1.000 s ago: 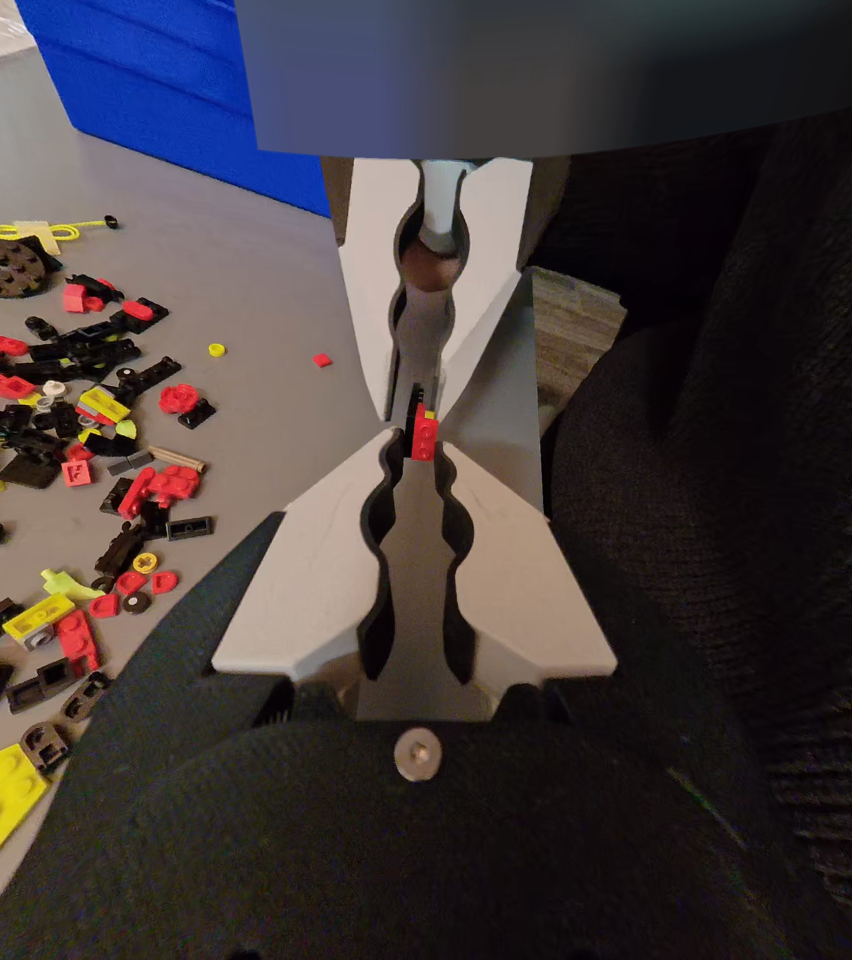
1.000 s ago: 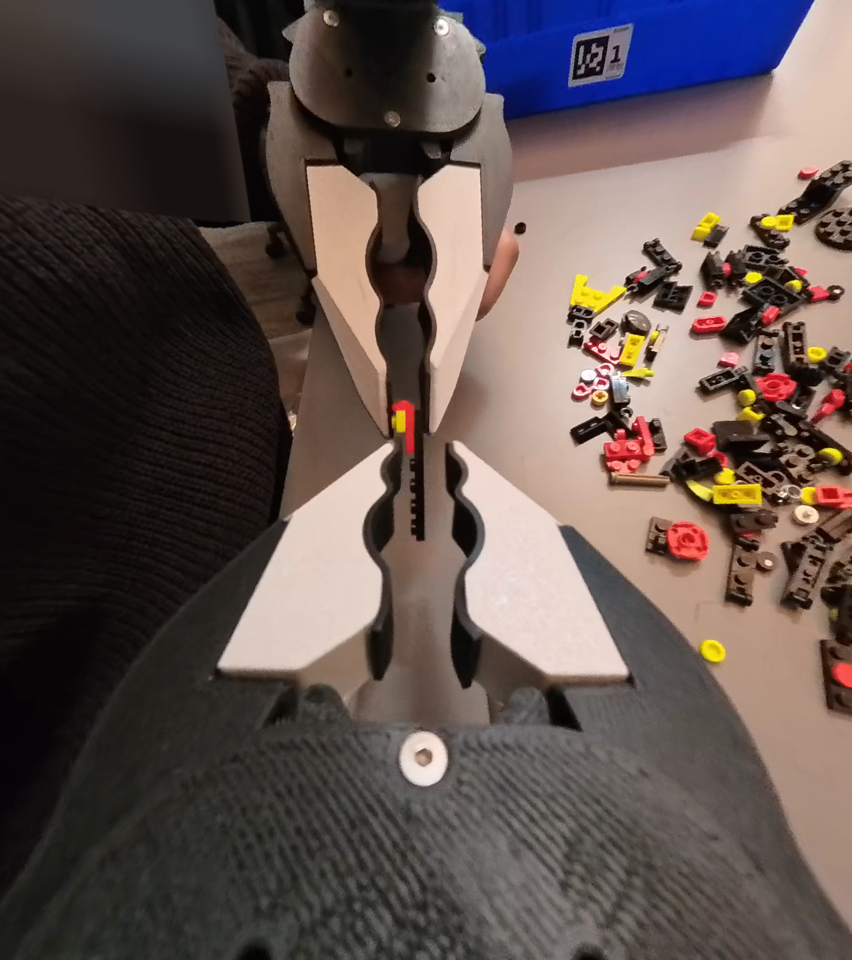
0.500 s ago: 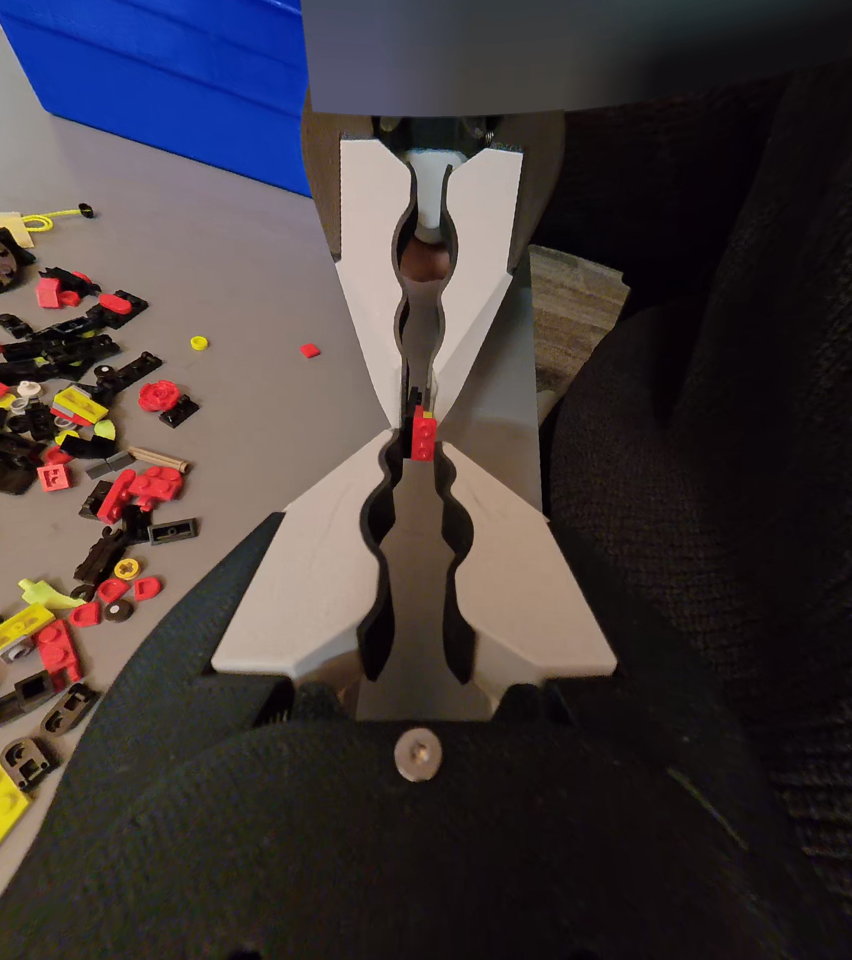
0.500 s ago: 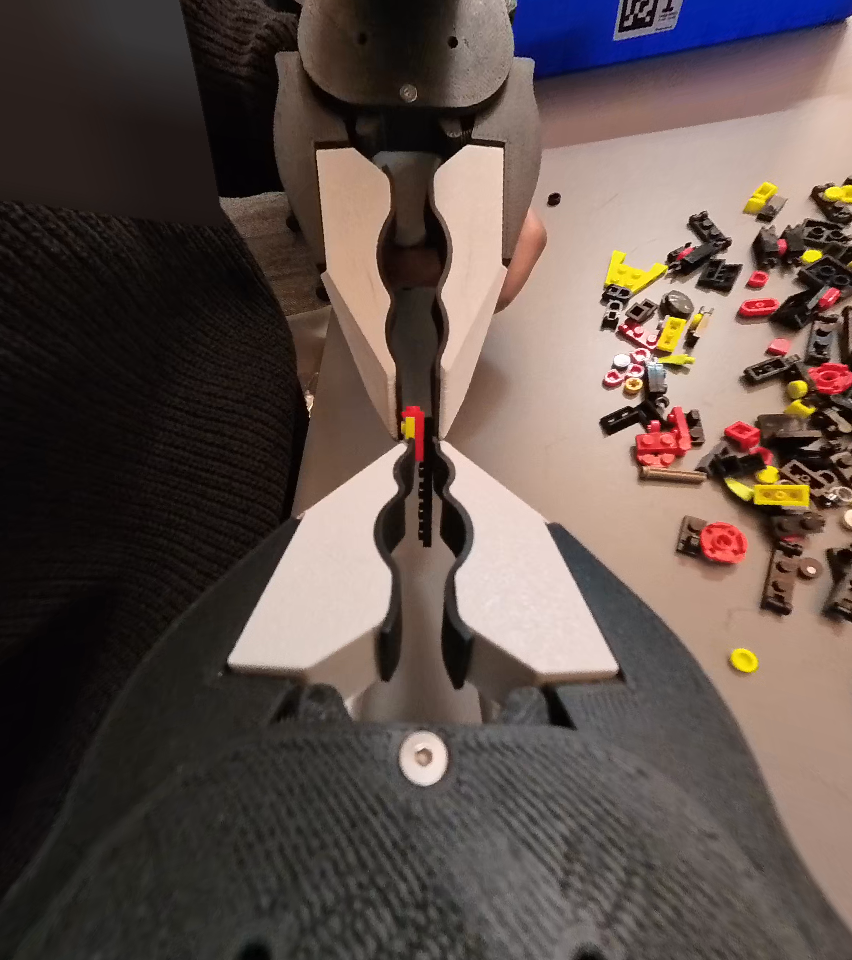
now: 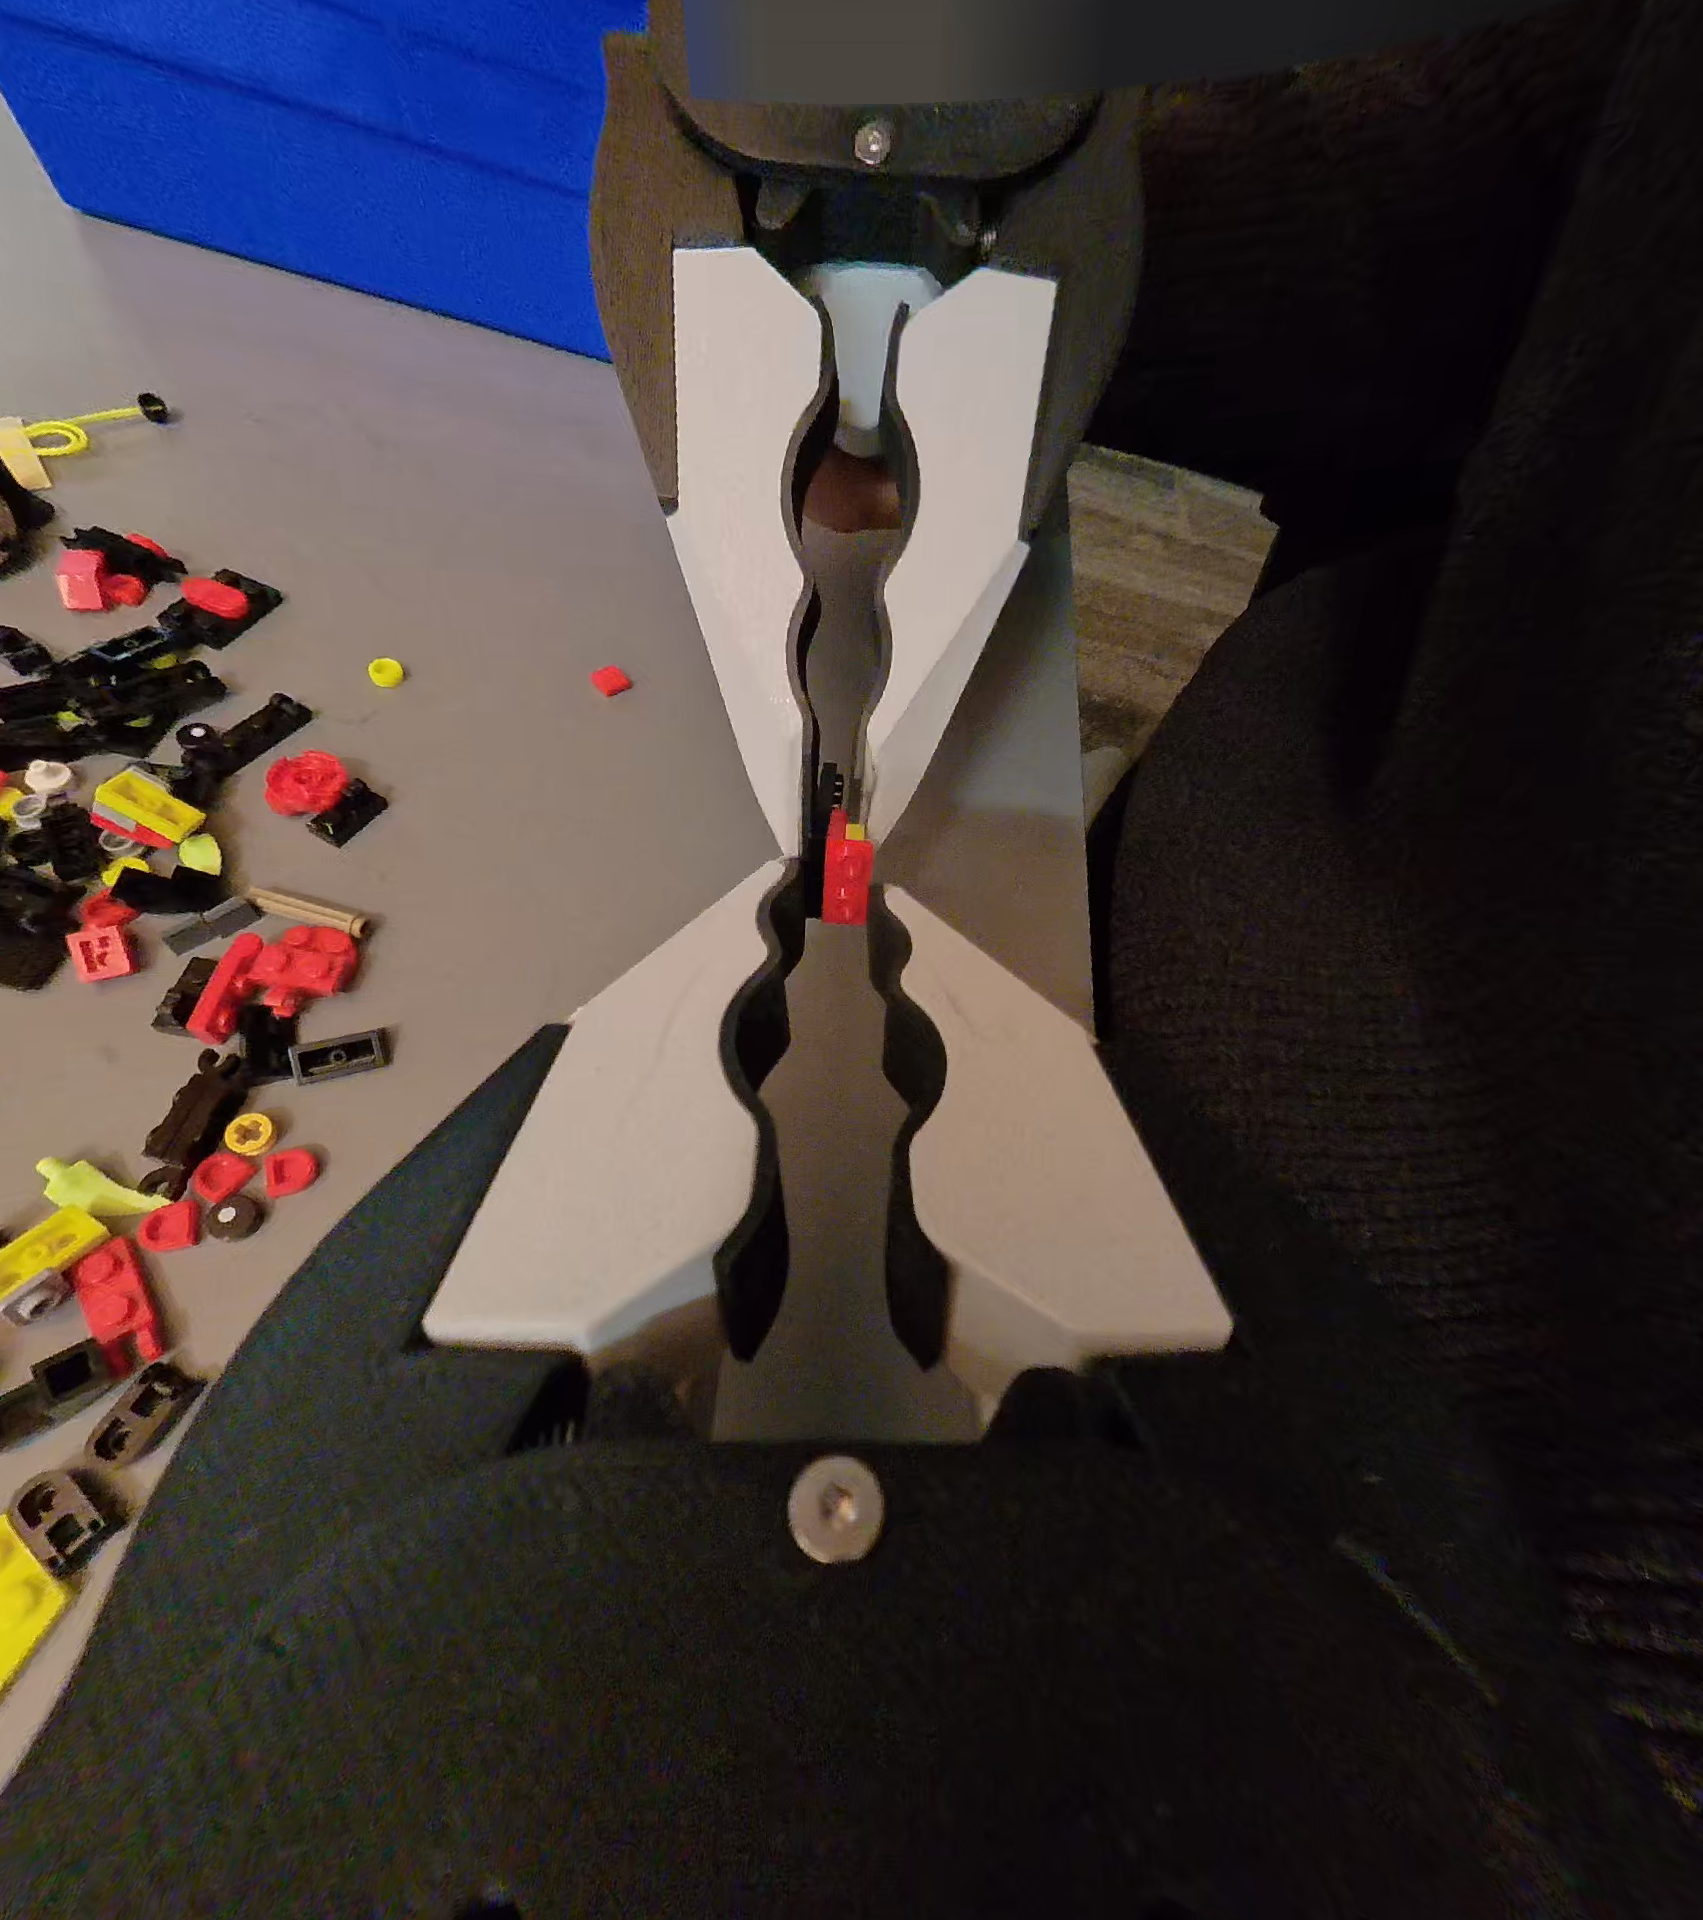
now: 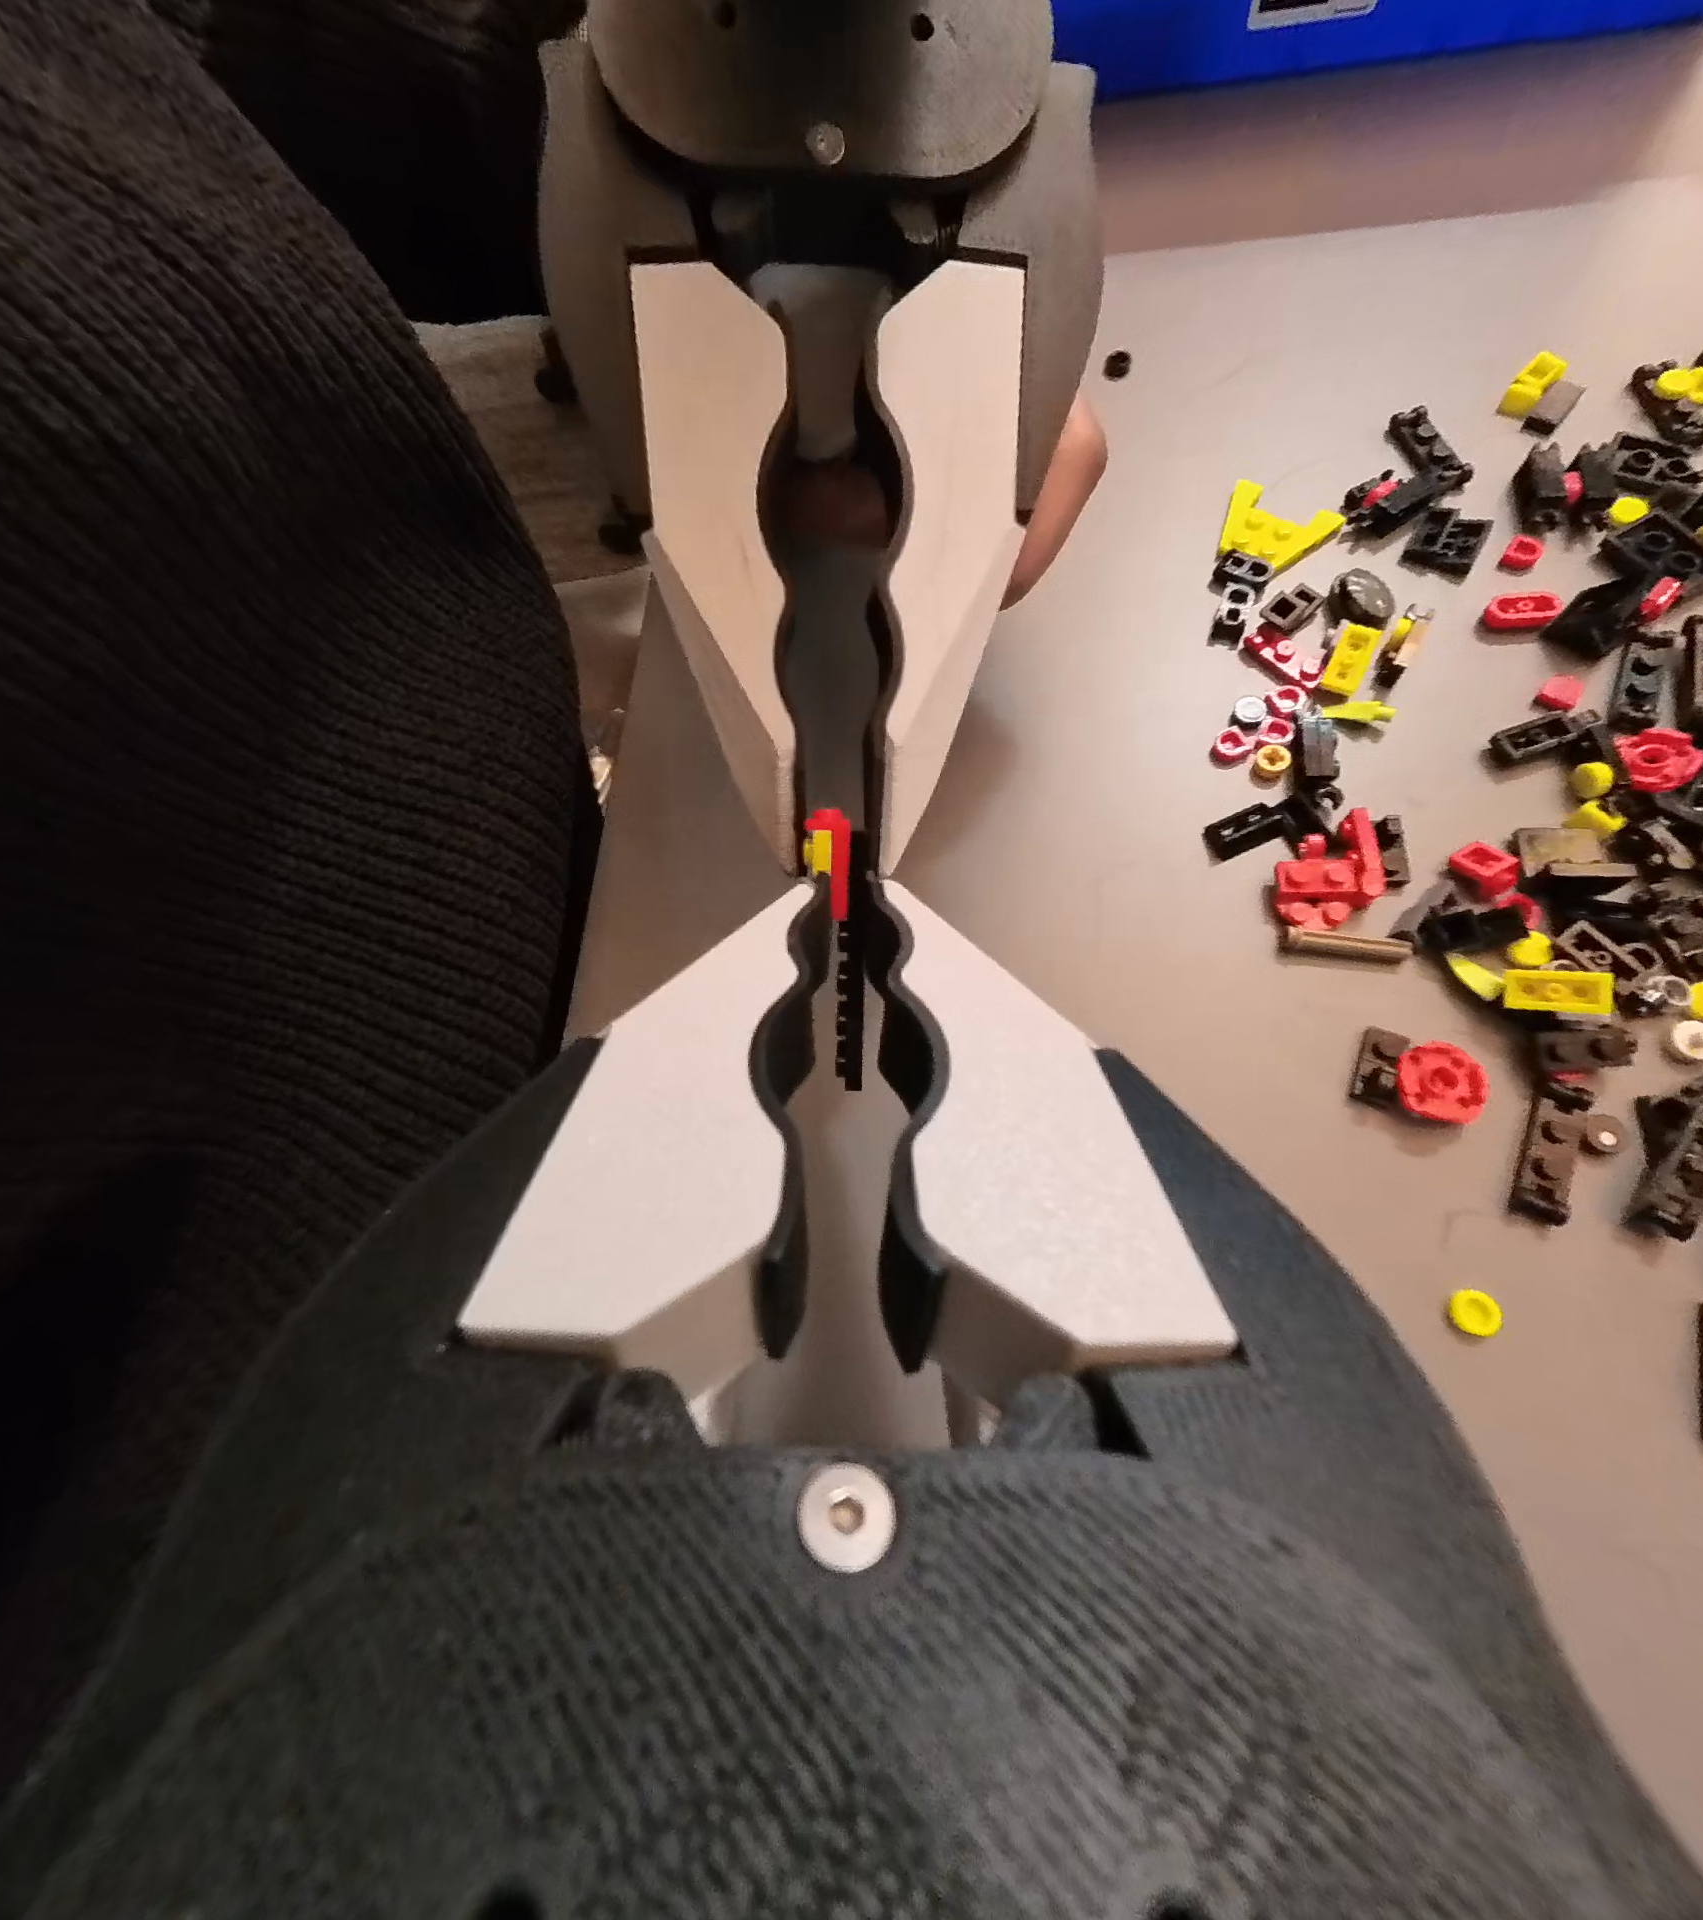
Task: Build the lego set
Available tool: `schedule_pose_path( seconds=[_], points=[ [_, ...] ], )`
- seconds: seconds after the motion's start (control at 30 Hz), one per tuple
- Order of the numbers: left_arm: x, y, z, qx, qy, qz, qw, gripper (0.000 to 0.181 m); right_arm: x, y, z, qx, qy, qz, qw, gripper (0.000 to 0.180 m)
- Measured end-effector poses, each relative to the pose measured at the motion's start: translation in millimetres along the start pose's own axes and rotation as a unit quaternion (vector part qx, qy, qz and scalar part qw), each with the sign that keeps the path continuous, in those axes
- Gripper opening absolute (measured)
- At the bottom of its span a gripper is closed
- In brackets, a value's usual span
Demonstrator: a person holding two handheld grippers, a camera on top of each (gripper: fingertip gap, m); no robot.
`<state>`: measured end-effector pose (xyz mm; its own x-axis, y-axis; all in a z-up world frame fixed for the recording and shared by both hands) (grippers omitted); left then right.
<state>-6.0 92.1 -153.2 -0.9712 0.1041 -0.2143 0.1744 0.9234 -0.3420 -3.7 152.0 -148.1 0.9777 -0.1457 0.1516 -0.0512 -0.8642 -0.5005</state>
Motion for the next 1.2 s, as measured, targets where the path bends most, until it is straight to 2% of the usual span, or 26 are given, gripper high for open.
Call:
schedule_pose_path(
  seconds=[0.23,0.4,0.47,0.67,0.8,0.93,1.2],
  points=[
    [-3.9,2.3,4.3,0.015,0.006,0.009,1.000,0.009,3.0,2.6,3.8,0.023,0.002,-0.015,1.000,0.004],
    [3.1,-4.5,-2.0,-0.009,-0.001,-0.005,1.000,0.009,-2.7,1.1,-4.6,-0.012,-0.011,0.017,1.000,0.005],
    [3.6,-6.2,-1.7,-0.008,0.002,-0.007,1.000,0.009,-3.4,0.0,-2.3,-0.005,-0.023,0.022,0.999,0.020],
    [3.9,-7.1,-2.4,-0.011,0.006,-0.009,1.000,0.009,-4.4,-4.2,-3.6,-0.022,0.000,0.008,1.000,0.022],
    [1.5,-6.5,-4.8,-0.019,0.006,-0.002,1.000,0.009,-4.8,-3.3,-2.1,-0.020,0.002,0.008,1.000,0.018],
    [0.7,-6.3,-7.1,-0.027,0.006,-0.001,1.000,0.009,-2.8,-3.4,-3.3,-0.025,-0.001,0.002,1.000,0.005],
    [-1.3,-5.6,-6.2,-0.023,0.007,0.003,1.000,0.009,-0.4,-2.8,-1.7,-0.022,-0.009,-0.006,1.000,0.004]
  ],
)
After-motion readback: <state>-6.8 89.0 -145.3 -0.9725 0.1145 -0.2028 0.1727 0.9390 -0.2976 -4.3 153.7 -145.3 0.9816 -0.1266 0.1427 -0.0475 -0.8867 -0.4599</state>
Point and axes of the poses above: each gripper's, where its closed fingertips meet, y out along the fingers, z out of its underside, x = y × z across the jaws, the point moved 4 cm from there along -y, back along the fingers, and after that the axes turned 6 degrees about -x, right-handed, at the moved point
